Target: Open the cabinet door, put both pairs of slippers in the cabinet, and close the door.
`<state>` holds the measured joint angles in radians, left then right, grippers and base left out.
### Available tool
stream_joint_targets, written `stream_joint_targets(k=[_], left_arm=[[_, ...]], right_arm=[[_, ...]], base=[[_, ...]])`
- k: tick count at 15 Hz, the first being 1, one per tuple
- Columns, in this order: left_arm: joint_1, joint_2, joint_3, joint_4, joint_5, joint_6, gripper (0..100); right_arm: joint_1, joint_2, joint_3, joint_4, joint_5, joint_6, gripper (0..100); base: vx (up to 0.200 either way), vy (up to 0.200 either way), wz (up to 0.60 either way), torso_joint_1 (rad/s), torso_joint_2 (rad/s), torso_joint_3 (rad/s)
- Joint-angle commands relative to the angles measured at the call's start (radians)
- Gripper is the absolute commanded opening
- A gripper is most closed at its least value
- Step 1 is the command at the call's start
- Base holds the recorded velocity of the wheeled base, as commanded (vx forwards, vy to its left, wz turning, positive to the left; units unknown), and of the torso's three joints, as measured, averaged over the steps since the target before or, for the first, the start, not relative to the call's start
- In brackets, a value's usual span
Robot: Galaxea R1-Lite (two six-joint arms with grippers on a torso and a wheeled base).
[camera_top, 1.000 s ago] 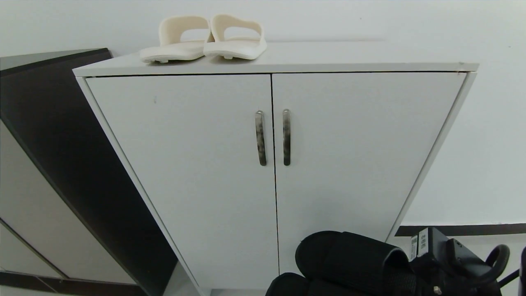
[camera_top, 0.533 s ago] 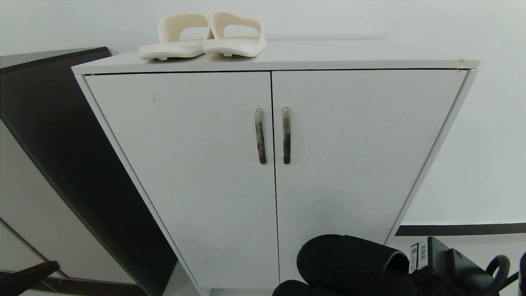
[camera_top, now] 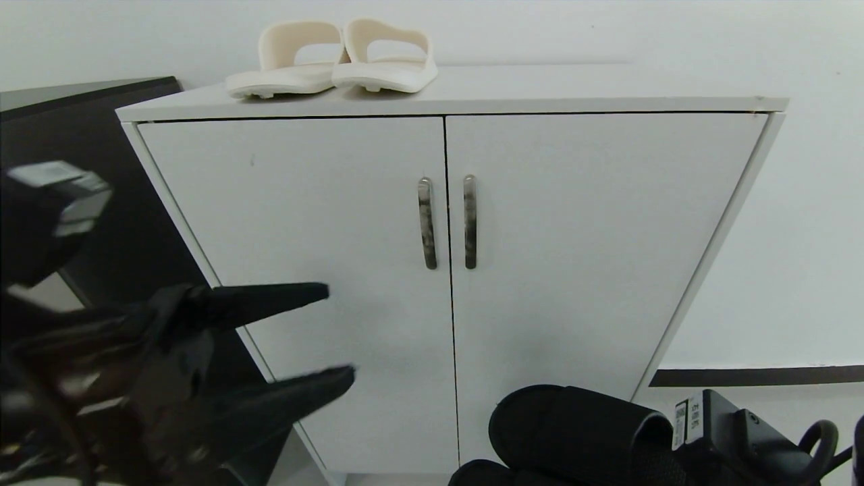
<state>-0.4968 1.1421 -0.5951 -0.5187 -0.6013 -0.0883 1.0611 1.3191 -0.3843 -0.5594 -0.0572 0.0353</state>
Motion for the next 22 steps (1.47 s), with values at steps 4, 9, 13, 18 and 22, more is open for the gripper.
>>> stream_joint_targets(k=[4,9,13,18,22], left_arm=[[-0.149,0.26,-0.235,-0.05,0.135,-0.031,100],[-0.155,0.323,-0.304,-0.069,-0.074,-0.168,100],[-0.167,0.34,-0.287,-0.121,0.04,-0.166,100],[-0.163,0.377,-0.287,-0.147,0.118,-0.148,100],[-0.151,0.441,-0.307,-0.204,0.15,-0.139,100]], right_arm=[[-0.001,0.008,-0.002,0.001,0.0,0.0,0],[-0.003,0.009,0.002,0.001,0.0,0.0,0],[-0.001,0.008,0.004,0.001,0.002,0.0,0],[-0.001,0.009,0.002,0.001,0.002,-0.002,0],[-0.001,0.009,0.002,-0.001,0.0,-0.003,0]], base=[[0.0,0.0,0.0,0.0,0.0,0.0],[0.0,0.0,0.0,0.0,0.0,0.0],[0.0,0.0,0.0,0.0,0.0,0.0],[0.0,0.0,0.0,0.0,0.0,0.0],[0.0,0.0,0.0,0.0,0.0,0.0]])
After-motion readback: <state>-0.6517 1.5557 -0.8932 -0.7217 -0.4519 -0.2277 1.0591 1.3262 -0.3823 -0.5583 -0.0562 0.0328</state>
